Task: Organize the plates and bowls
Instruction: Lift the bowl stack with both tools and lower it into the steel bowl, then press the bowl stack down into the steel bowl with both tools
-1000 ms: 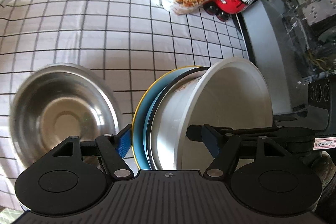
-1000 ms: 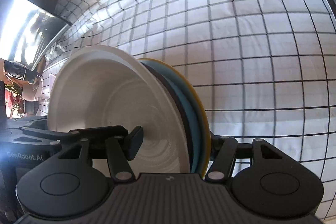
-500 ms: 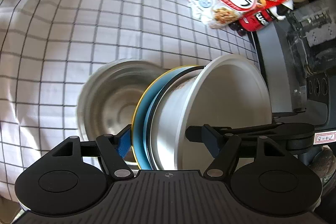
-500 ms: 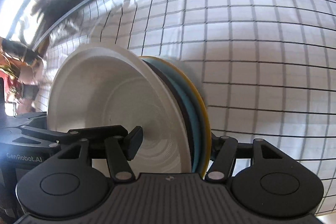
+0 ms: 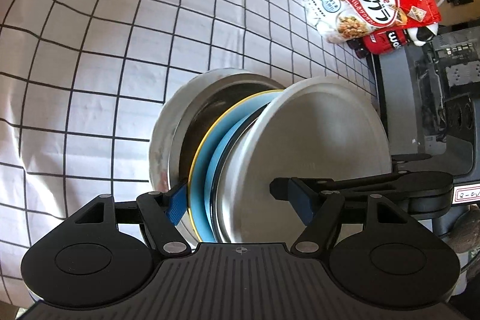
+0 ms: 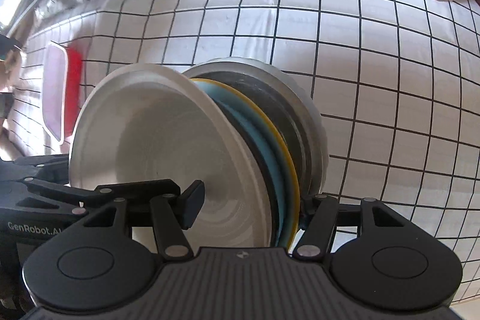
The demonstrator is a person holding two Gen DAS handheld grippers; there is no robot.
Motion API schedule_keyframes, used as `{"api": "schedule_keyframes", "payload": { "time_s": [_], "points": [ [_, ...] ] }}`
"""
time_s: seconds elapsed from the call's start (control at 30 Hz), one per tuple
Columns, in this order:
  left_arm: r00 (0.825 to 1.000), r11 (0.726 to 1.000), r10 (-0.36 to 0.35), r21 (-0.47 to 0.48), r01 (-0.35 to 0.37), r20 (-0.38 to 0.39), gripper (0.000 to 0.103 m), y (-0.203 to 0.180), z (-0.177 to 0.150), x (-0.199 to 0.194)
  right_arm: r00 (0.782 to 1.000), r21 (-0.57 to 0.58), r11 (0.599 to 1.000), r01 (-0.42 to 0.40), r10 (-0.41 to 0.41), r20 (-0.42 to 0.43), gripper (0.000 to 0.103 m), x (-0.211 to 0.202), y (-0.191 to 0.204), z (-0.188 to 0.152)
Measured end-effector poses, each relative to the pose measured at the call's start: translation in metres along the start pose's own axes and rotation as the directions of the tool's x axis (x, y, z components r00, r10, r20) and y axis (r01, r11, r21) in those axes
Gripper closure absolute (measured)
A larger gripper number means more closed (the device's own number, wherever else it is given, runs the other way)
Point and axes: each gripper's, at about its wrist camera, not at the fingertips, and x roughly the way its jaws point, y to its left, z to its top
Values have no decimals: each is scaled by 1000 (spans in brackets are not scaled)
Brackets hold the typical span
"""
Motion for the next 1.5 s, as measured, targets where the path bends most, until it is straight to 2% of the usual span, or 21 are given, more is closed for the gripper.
{"api": "schedule_keyframes", "payload": {
  "time_s": [0.4,0.6,0.97,1.03,1.13,1.27,1.5],
  "points": [
    [998,999,-48,4,48,-34,30,15,9,5,999,0,999,46,-46,-11,40,7,7,9],
    [998,999,-49,-8,48,-45,38,19,12,6,999,22,999,41,-41,-16,40,10,6,11],
    [998,999,-41,2,41,-42,38,18,12,5,998,31,997,64,-64,-17,40,5,9,11],
    [998,999,-46,-2,46,-39,38,19,12,4,997,32,997,74,-73,-11,39,2,11,11],
    [998,998,-60,8,60,-30,37,16,11,2,987,-2,987,159,-159,38,34,-5,18,10],
    [999,999,-47,4,47,-23,37,14,14,1,986,-37,987,155,-153,69,39,-15,27,8],
    [999,999,-47,-9,47,-23,38,15,13,-1,987,-40,990,133,-128,97,37,-19,23,4]
  ]
}}
